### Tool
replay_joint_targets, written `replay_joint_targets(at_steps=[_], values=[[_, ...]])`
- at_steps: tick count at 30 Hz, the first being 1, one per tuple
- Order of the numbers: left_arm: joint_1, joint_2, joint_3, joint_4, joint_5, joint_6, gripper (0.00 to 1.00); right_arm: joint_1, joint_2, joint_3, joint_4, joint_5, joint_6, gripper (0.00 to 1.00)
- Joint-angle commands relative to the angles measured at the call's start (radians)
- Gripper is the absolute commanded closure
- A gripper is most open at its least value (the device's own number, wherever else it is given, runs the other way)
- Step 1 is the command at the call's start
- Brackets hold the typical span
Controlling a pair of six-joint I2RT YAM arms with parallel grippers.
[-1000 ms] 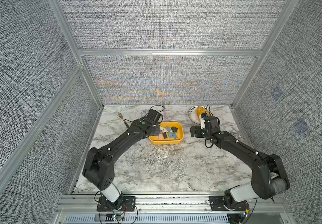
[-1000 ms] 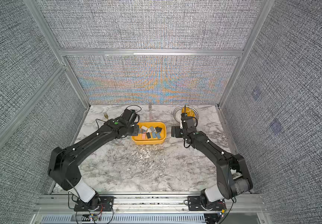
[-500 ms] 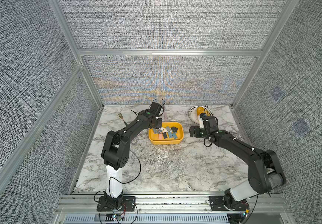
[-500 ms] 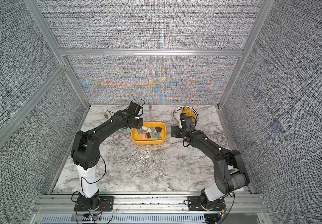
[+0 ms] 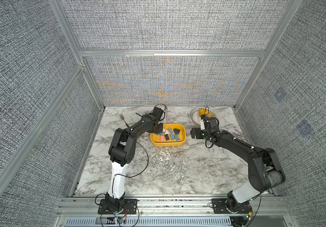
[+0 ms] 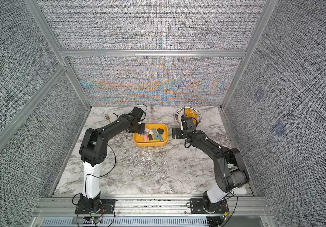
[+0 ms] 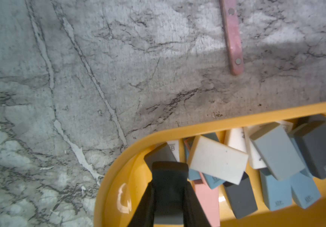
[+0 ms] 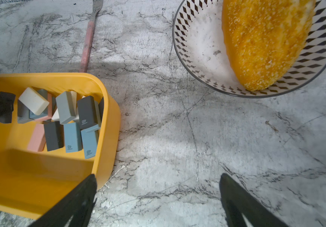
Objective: Put the eraser in the storage box
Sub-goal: Place the eraser in the storage box.
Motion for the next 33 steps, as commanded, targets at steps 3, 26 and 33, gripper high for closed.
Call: replay_joint_targets(at_steps=[3, 26, 33], values=[[0.006, 0.024, 0.013, 0.004, -0.021, -0.013, 0.79, 0.0, 0.01, 0.009, 0.017, 0.0, -0.012, 0.02], [0.011, 0.006, 0.023, 0.01, 0.007, -0.007, 0.42, -0.002, -0.002, 0.02, 0.003, 0.004, -0.017, 0.02], [0.01, -0.103, -0.001, 0.032, 0.033, 0.011, 0.3, -0.001, -0.129, -0.009, 0.017, 0.016, -0.051, 0.02]])
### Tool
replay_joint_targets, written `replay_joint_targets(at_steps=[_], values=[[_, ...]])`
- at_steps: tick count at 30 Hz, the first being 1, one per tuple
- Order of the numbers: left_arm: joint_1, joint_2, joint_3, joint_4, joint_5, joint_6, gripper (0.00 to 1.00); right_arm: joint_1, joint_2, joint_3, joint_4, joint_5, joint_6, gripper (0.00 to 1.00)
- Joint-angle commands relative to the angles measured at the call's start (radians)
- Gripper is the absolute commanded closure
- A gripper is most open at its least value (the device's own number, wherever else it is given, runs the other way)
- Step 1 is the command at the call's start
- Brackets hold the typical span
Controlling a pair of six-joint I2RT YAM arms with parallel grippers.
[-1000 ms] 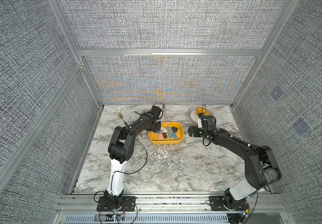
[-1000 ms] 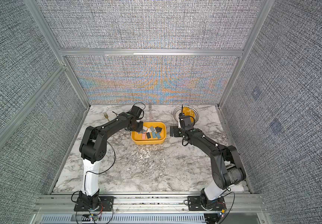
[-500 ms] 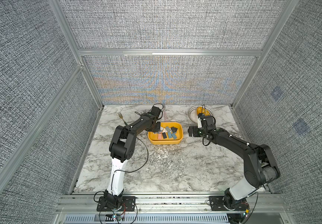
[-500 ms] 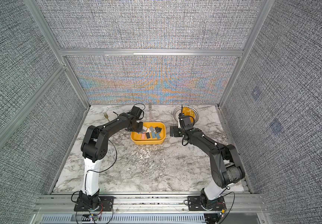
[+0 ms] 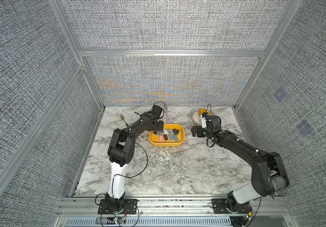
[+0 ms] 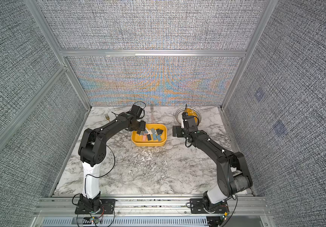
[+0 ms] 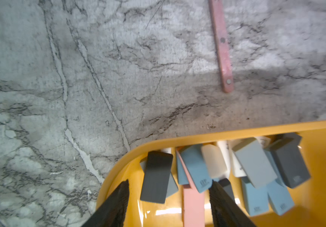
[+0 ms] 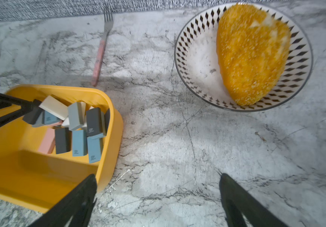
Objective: Put the eraser in the storage box
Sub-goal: Place the eraser in the storage box, then reset both arms
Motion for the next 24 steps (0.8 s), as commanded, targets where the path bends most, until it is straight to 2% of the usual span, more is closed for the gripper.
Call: replay_joint_targets(at_steps=[1, 6, 9, 12, 15, 19, 22, 24], values=[[-0.002, -0.067, -0.013, 0.024, 0.017, 0.025, 0.3, 0.0, -0.05, -0.01, 0.012, 0.025, -0.034, 0.02], [-0.001, -0.188, -0.082, 0.017, -0.012, 0.042, 0.29, -0.002, -0.097, -0.03, 0.007, 0.07, -0.06, 0.02], [0.0, -0.326, -0.191, 0.085, -0.07, 0.071, 0.27, -0.029, -0.134, -0.082, 0.041, 0.128, -0.044, 0.02], [0.008, -0.476, -0.319, 0.187, -0.152, 0.139, 0.23, -0.076, -0.202, -0.189, 0.163, 0.186, -0.037, 0.02], [0.044, -0.602, -0.485, 0.34, -0.229, 0.164, 0.19, -0.116, -0.254, -0.292, 0.29, 0.257, -0.039, 0.02], [0.151, -0.726, -0.699, 0.574, -0.209, 0.141, 0.17, -0.168, -0.245, -0.372, 0.438, 0.31, -0.016, 0.02], [0.169, -0.791, -0.898, 0.866, -0.276, 0.213, 0.15, -0.179, -0.194, -0.419, 0.545, 0.389, -0.046, 0.02], [0.183, -0.81, -0.961, 0.949, -0.31, 0.249, 0.14, -0.19, -0.168, -0.479, 0.67, 0.438, -0.07, 0.02]])
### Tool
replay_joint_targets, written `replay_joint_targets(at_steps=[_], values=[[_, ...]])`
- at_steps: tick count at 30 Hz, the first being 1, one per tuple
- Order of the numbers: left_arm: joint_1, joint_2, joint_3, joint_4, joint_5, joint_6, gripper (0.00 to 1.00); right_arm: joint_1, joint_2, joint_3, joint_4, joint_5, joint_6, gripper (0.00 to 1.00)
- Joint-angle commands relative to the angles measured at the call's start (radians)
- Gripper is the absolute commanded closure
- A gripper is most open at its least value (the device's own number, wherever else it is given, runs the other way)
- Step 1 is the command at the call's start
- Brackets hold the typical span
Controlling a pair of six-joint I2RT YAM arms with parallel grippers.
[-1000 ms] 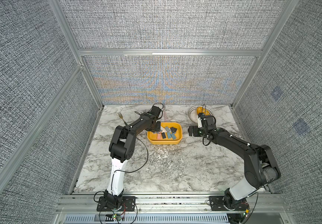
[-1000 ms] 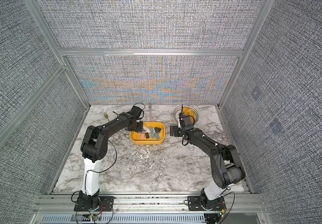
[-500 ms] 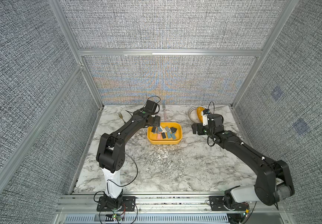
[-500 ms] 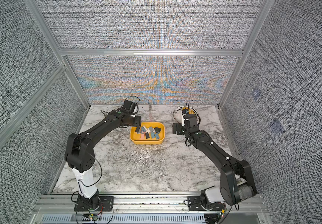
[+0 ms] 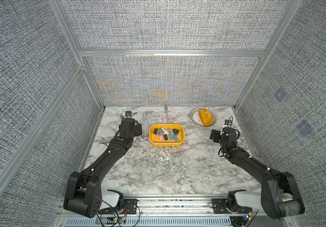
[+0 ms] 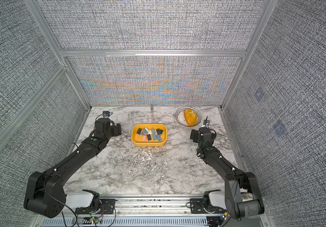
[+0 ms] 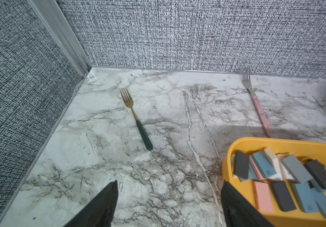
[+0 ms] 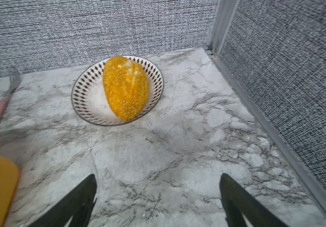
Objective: Put the eraser in the storage box
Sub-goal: Reset both arms
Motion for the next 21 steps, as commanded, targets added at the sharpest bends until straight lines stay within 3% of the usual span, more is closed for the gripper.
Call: replay_joint_targets(at_steps=[1, 6, 10, 13, 15, 18, 20, 21], values=[[0.028, -0.025, -0.067, 0.272, -0.081, 0.075, 0.13, -0.017, 0.029, -0.096, 0.298, 0.112, -0.041, 0.02], [0.094, -0.017, -0.139, 0.349, -0.115, 0.083, 0.12, -0.053, 0.094, -0.244, 0.603, 0.147, -0.107, 0.02], [0.151, 0.008, -0.188, 0.426, -0.11, 0.098, 0.12, -0.061, 0.163, -0.378, 0.93, 0.044, -0.139, 0.02], [0.186, 0.029, -0.234, 0.521, -0.098, 0.103, 0.11, -0.054, 0.16, -0.379, 0.904, -0.055, -0.176, 0.02], [0.208, 0.046, -0.262, 0.578, -0.079, 0.09, 0.11, -0.05, 0.242, -0.433, 1.11, -0.086, -0.208, 0.02], [0.223, 0.061, -0.271, 0.591, -0.068, 0.087, 0.11, -0.05, 0.195, -0.4, 0.968, -0.116, -0.207, 0.02], [0.227, 0.06, -0.276, 0.603, -0.061, 0.1, 0.11, -0.048, 0.238, -0.422, 1.082, -0.099, -0.215, 0.02], [0.227, 0.061, -0.274, 0.599, -0.053, 0.112, 0.11, -0.043, 0.222, -0.416, 1.048, -0.077, -0.209, 0.02]])
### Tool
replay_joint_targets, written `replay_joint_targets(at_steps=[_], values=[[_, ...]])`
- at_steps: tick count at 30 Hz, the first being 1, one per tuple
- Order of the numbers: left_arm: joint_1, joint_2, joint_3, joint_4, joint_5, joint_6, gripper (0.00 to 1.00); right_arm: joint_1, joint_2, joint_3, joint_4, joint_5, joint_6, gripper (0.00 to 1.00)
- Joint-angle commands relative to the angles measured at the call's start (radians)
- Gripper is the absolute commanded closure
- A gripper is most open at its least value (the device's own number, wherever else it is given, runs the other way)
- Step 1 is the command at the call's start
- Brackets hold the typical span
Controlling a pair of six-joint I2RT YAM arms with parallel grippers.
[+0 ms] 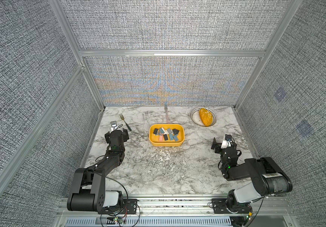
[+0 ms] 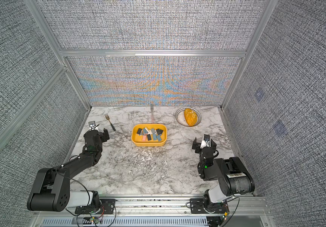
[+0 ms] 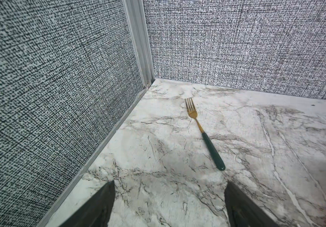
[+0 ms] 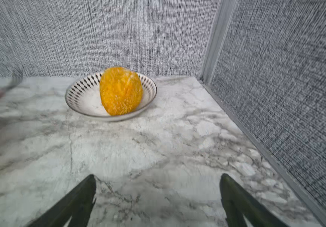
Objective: Put the eraser in the storage box
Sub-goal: Reset both arms
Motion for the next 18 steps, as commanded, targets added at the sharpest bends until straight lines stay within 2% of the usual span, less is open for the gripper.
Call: replay_joint_targets(at_steps=[1, 6, 10, 13, 14, 17, 18], values=[[0.003, -0.001, 0.005, 0.064, 0.028, 0.04, 0.11, 0.004, -0.02, 0.009, 0.019, 0.01, -0.003, 0.02], [0.002, -0.007, -0.002, 0.071, 0.014, 0.073, 0.11, -0.009, -0.003, 0.015, 0.032, -0.008, 0.003, 0.02], [-0.006, -0.066, 0.007, -0.073, 0.093, 0.051, 0.11, -0.008, -0.005, 0.017, 0.026, -0.01, 0.003, 0.02], [-0.025, -0.115, -0.074, 0.014, 0.059, 0.073, 0.11, -0.009, -0.004, 0.016, 0.026, -0.009, 0.003, 0.02], [-0.024, -0.117, -0.083, 0.015, 0.026, 0.065, 0.1, -0.008, -0.004, 0.016, 0.029, -0.01, 0.003, 0.02], [-0.027, -0.119, -0.076, -0.044, 0.057, 0.081, 0.11, -0.008, -0.004, 0.016, 0.026, -0.01, 0.003, 0.02], [-0.031, -0.103, -0.095, -0.013, 0.039, 0.075, 0.11, -0.009, -0.004, 0.016, 0.026, -0.011, 0.003, 0.02]])
